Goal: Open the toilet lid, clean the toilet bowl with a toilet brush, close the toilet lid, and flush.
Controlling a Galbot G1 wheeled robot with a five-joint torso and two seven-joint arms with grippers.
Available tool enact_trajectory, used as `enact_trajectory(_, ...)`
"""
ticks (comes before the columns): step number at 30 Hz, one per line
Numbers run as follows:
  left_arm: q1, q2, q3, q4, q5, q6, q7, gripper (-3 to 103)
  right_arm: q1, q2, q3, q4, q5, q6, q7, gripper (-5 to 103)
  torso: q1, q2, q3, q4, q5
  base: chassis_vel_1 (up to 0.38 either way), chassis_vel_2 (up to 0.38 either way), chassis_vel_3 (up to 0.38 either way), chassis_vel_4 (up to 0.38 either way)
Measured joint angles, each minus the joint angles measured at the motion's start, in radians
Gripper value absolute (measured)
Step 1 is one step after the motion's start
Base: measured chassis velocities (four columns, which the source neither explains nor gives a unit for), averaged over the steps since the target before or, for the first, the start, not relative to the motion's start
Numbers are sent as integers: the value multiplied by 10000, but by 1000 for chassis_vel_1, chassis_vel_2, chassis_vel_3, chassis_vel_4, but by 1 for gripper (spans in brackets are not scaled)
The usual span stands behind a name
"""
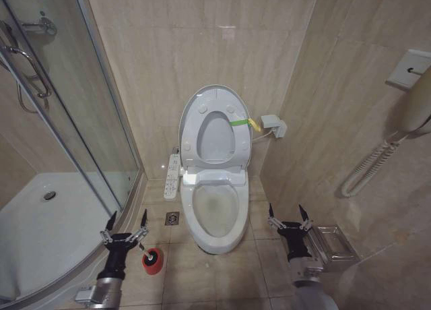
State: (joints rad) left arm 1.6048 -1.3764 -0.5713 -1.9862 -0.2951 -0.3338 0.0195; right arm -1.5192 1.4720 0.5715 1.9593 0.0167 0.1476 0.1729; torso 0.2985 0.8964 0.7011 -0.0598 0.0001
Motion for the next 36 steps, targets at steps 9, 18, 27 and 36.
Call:
enact_trajectory(9,-27,53,378,9,279,-39,-107,100,-1,0,0,0,0,0,0,100,0,0,0,0,0,0,0,0,0)
enact_trajectory(18,-15,48,541,-26,221,-18,-133,102,0,0,0,0,0,0,0,100,0,0,0,0,0,0,0,0,0)
enact_trajectory(27,31,147,474,-185,257,424,-263,98,0,0,0,0,0,0,0,100,0,0,-1,0,0,0,0,0,0)
enact_trajectory(36,82,200,452,-206,301,446,-309,96,0,0,0,0,0,0,0,100,0,0,-2,0,-1,0,0,0,0)
